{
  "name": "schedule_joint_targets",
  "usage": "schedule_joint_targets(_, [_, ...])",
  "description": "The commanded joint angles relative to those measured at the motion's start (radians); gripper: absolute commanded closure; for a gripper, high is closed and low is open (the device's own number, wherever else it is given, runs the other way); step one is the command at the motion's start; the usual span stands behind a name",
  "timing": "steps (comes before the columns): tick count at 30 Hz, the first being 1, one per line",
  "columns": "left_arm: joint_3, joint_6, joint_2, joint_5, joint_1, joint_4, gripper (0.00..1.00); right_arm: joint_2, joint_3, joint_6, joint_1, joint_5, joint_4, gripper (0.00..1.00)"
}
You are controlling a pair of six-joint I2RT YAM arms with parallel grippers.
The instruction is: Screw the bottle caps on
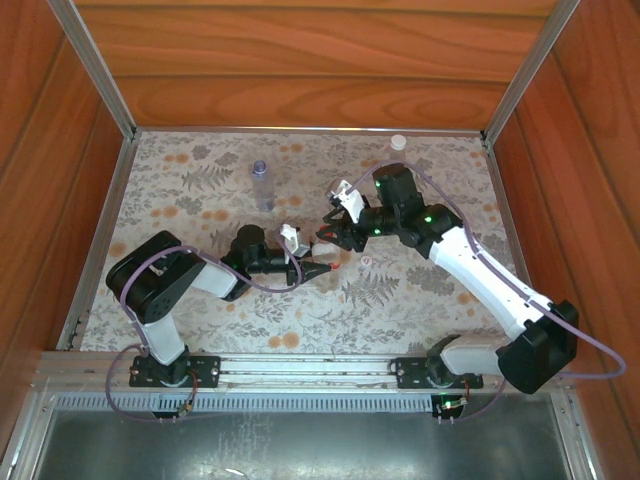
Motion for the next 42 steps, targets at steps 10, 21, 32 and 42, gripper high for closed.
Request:
schedule_joint_targets(10, [0.002, -0.033, 0.042, 0.050, 0.016, -0.089, 0.51, 0.034, 0.036, -0.041, -0.023, -0.098, -0.050, 0.71])
schedule_joint_targets(21, [0.018, -0.087, 0.018, -0.380, -0.011, -0.090, 0.51, 0.003, -0.065, 0.267, 0.041, 0.340, 0.030, 0.78])
schedule_joint_targets(32, [0.019, 0.054, -0.053, -0.939, -0.149, -0.136, 0.52, 0.047, -0.073, 0.834, 0.298, 1.027, -0.089, 0.77])
schedule_joint_targets(42, [-0.009, 0.151, -0.096, -0.877, -0.168, -0.215, 0.52, -0.033, -0.044, 0.560, 0.285, 0.918, 0.060, 0.54])
